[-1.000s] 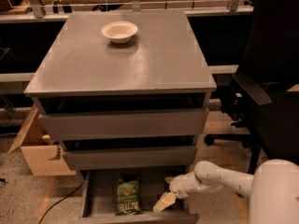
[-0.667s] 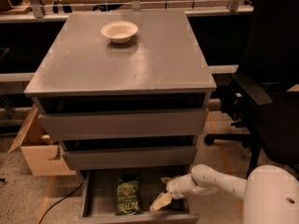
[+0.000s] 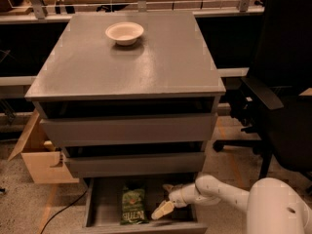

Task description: Pick green jalapeno chip bag from bottom drawer and place on counter

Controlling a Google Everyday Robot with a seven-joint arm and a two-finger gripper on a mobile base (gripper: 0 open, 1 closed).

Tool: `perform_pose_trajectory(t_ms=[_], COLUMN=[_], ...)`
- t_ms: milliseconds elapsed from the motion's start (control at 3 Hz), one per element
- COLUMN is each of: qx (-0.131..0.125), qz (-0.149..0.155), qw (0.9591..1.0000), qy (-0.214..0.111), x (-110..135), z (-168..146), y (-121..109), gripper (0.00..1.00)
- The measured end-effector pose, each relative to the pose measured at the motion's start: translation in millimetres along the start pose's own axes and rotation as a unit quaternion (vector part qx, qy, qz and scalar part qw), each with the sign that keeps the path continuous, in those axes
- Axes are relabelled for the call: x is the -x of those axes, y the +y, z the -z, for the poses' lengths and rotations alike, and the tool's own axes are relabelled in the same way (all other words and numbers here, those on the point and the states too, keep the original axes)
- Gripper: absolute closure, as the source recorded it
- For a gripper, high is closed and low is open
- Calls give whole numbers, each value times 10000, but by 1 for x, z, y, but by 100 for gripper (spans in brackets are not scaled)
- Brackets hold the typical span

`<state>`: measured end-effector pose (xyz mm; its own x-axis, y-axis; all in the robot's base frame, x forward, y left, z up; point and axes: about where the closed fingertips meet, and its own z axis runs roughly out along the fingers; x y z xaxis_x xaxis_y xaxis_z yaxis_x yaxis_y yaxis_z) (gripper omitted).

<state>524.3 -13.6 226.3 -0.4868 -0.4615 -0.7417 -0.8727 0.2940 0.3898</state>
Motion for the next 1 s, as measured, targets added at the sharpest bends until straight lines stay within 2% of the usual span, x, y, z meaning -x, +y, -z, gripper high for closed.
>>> perform_pose_trajectory(t_ms=[333, 667, 1000], qx=[-21, 31, 214], qz=[164, 347, 492], qw=[9999, 9991, 9978], qy=[-49, -231, -400], x=[-2, -1, 0], z=[-19, -41, -65], y=[-7, -15, -22], gripper=[0, 0, 0])
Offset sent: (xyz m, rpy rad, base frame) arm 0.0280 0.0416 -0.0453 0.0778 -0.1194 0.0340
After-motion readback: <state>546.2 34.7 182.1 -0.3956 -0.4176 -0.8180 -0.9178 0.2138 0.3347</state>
